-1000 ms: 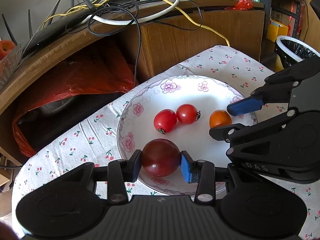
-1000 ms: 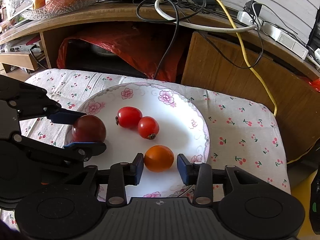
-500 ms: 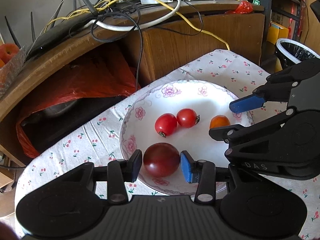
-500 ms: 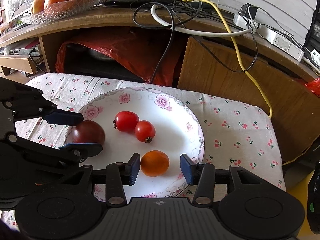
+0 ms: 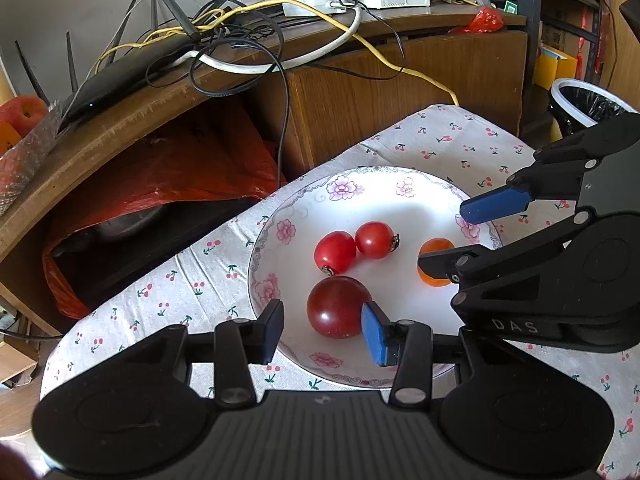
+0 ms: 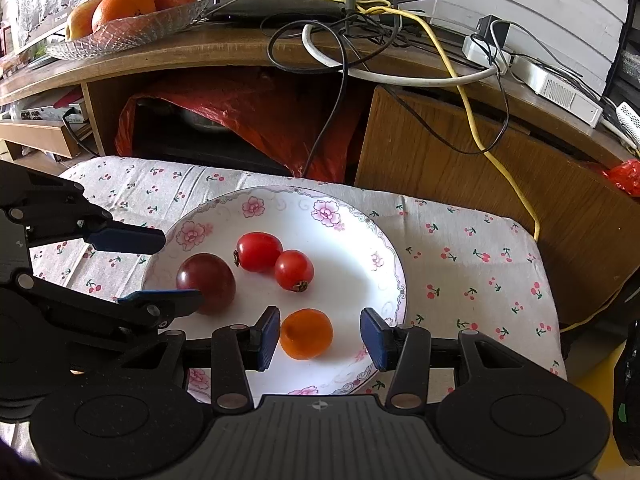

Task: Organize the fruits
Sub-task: 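Open the right gripper to drop the orange while the left gripper releases the dark tomato, then move both open grippers from the bowl toward the fruits on the cloth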

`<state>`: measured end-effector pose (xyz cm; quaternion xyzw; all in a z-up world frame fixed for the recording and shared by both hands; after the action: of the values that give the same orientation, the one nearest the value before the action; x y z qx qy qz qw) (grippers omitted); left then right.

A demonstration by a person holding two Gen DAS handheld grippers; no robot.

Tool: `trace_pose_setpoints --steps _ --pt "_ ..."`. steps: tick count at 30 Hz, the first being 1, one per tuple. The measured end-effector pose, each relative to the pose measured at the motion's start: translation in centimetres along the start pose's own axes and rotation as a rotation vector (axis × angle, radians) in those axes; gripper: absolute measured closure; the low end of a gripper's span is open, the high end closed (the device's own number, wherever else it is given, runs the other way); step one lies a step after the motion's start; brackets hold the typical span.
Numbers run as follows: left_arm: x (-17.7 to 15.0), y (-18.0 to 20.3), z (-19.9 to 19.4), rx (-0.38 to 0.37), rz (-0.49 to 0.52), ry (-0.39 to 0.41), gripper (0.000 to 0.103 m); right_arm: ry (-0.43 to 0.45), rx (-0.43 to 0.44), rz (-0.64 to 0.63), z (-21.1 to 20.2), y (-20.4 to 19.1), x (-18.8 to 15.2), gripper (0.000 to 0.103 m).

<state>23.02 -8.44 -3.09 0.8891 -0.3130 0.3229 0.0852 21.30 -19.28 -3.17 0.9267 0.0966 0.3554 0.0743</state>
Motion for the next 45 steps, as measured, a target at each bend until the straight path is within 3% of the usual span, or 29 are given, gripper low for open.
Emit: trace_pose_setpoints --steps 29,45 --pt "-0.9 -0.5 -3.7 0.015 -0.016 0.024 0.051 0.033 0.018 0.002 -3.3 -0.8 -0.4 0.062" --pt "-5.2 -0.9 -7.6 -0.017 -0.057 0.004 0.051 -0.007 0.084 -0.063 -6.8 -4.8 -3.9 0.06"
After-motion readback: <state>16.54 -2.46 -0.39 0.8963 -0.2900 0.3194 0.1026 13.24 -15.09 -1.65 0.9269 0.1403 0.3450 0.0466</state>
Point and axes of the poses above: each gripper's, at about its wrist camera, not at the fingertips, and z roughly the way its jaws point, y to its right, x to its top, the point moved 1 cm from there along z, roughly the way its jaws point, and after that the axes turned 7 degrees about -x, right-handed, at the moved point
